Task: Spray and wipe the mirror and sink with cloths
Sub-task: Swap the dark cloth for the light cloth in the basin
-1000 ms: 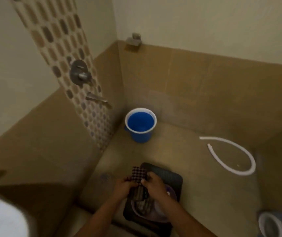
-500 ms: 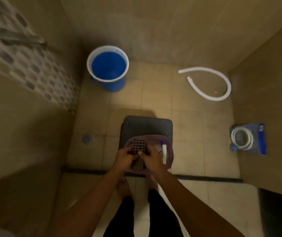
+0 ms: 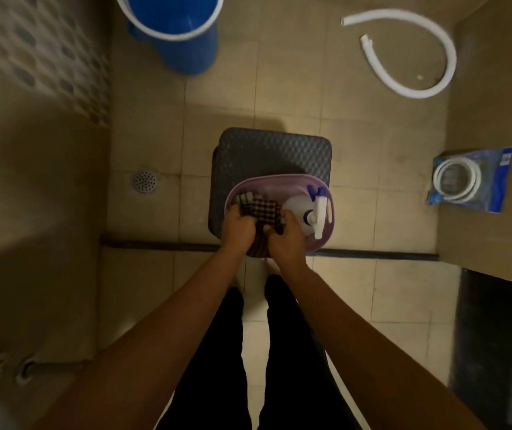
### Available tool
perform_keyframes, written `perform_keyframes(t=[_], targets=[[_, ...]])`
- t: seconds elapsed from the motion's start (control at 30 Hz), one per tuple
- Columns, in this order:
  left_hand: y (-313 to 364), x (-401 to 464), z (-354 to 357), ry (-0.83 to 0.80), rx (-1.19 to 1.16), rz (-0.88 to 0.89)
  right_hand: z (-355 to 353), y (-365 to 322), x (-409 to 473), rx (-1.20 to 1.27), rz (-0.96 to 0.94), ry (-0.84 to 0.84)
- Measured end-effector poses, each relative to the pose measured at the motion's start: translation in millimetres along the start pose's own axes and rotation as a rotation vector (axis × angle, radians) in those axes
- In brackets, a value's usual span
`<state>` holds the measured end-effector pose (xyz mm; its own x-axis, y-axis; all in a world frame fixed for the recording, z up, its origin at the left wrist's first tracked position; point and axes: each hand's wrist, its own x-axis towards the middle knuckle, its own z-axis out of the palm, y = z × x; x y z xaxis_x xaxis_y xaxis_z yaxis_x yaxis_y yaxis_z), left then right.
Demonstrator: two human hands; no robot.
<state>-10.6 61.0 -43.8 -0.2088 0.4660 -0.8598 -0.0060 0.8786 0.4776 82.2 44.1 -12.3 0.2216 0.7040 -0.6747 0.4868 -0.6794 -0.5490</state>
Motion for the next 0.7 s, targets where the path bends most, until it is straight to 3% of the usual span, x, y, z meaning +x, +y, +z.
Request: perform_keyframes(t=[0.17,0.4,0.7], targets=[[8.5,7.0,20.0,0.13,-0.063,-0.078,-1.4,7.6,0.7,0.04,-0.004,0.076],[14.1,12.5,29.4,0.315,0.17,-0.028,-10.0,14.0,-3.1,0.05,-0.059,0.124],[13.8,17.4,43.9,0.258,0.457,-0.022,-9.7,21.8,-6.3,0.011,-0.091,0.186]])
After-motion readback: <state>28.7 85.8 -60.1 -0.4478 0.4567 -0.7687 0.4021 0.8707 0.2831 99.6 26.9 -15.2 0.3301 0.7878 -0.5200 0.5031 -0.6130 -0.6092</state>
